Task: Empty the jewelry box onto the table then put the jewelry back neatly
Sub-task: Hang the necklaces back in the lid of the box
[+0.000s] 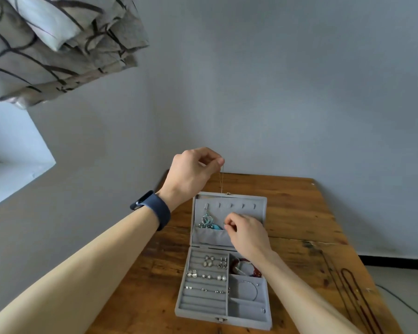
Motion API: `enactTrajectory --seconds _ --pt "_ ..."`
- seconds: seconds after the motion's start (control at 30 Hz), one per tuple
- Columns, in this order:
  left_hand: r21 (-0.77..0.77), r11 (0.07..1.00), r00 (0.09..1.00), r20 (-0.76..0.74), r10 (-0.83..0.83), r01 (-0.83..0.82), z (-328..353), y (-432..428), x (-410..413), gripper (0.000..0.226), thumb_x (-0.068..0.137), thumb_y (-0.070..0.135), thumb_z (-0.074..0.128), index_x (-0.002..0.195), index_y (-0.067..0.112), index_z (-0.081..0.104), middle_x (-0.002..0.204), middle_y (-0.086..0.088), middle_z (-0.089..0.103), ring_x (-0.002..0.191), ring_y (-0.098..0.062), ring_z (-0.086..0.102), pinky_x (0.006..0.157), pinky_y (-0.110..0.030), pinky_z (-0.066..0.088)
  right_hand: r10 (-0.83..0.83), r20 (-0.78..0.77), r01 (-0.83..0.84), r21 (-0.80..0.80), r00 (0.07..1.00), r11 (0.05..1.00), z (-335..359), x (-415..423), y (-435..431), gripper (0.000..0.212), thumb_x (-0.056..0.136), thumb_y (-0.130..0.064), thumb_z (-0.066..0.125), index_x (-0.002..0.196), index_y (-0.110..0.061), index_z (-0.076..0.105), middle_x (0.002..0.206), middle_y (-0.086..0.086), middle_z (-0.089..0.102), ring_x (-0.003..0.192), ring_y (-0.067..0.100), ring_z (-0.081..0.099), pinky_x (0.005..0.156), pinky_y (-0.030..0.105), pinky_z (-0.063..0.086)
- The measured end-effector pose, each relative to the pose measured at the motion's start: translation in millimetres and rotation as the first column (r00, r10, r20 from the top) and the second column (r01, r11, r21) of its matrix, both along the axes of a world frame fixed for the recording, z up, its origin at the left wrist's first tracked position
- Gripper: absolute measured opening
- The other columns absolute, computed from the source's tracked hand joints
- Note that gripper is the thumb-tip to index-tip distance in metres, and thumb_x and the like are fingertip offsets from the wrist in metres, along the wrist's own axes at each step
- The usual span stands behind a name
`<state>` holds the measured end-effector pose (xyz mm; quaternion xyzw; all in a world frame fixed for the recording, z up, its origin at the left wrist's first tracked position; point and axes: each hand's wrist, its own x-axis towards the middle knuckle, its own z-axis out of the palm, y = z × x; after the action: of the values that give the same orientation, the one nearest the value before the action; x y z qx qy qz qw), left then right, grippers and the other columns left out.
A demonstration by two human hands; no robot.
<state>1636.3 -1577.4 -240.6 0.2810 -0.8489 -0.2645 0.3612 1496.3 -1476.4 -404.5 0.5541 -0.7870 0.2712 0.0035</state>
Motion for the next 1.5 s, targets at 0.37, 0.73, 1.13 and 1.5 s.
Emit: enactTrajectory --seconds 0.37,0.73,1.13,1.5 --pt "-0.036 0.998 0.958 0.285 -0.036 0.049 -37 -19 -1 0.012 0.094 0.039 0.065 0.096 0.031 0.074 0.091 0.016 0.071 0.076 0.001 0.061 0.072 -0.019 0.052 0.064 0.04 -0.068 0.109 0.997 0.992 -9 -6 -1 0.025 0.094 -0.036 0.047 0.097 -0.031 0.072 0.099 -0.013 0.064 0.089 0.006 0.06 0.083 0.029 0.051" --pt "-0.036 0.999 0.863 0.505 -0.015 0.039 -63 -18 -13 0.011 0.092 0.038 0.068 0.096 0.032 0.077 0.095 0.011 0.07 0.088 -0.011 0.064 0.077 -0.034 0.058 0.096 0.571 0.011 -0.182 0.815 0.983 32 -3 -9 0.012 0.088 -0.037 0.07 0.099 -0.036 0.074 0.091 -0.021 0.072 0.086 -0.007 0.062 0.072 0.009 0.047" --pt "-0.345 0.938 0.836 0.521 0.171 0.023 -96 -31 -9 0.015 0.092 0.043 0.066 0.095 0.032 0.075 0.138 0.006 0.051 0.12 -0.016 0.048 0.098 -0.033 0.038 -0.118 -0.141 0.082 -0.242 0.983 0.967 12 -20 -26 0.009 0.084 -0.037 0.067 0.083 -0.028 0.07 0.13 -0.005 0.057 0.125 0.019 0.045 0.102 0.04 0.032" --pt "-0.346 0.938 0.846 0.49 0.212 -0.035 -101 -35 -15 0.026 0.092 0.05 0.062 0.078 0.028 0.059 0.117 0.008 0.062 0.102 -0.017 0.057 0.089 -0.034 0.043 -0.231 -0.156 0.176 -0.303 0.96 0.937 7 -10 -38 0.016 0.084 -0.041 0.06 0.079 -0.028 0.069 0.106 -0.009 0.061 0.098 0.015 0.055 0.097 0.044 0.027"
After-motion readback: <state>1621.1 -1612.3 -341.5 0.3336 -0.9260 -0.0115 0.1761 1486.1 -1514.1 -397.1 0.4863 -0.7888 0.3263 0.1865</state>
